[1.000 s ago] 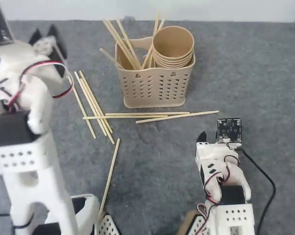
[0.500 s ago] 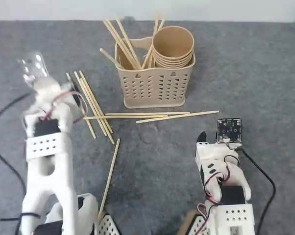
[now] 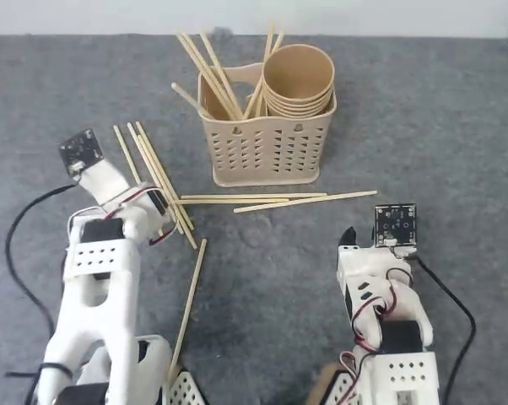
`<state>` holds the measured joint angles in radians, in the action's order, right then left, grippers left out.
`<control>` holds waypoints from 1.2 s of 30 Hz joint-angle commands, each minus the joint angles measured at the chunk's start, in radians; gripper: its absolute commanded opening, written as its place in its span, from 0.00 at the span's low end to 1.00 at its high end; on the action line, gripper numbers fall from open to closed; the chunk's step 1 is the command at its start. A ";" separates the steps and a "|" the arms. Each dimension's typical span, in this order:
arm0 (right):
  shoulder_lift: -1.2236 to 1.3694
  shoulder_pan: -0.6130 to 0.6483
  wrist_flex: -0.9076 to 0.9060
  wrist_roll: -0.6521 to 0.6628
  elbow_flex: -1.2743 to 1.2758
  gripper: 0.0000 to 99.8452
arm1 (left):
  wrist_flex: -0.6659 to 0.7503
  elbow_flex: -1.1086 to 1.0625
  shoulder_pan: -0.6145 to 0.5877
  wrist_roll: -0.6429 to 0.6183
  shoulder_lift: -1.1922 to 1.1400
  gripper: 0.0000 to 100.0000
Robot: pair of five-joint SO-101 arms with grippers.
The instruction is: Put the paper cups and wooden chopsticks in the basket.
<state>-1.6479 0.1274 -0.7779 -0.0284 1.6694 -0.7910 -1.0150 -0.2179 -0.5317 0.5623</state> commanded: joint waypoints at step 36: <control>-0.012 -0.005 -0.008 0.078 0.021 0.15 | -0.146 0.512 0.000 -0.206 -0.707 0.10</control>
<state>-1.6479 0.1274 -0.7779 -0.0176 1.6694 -0.9198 -0.4918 -0.2117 -0.7296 -0.1481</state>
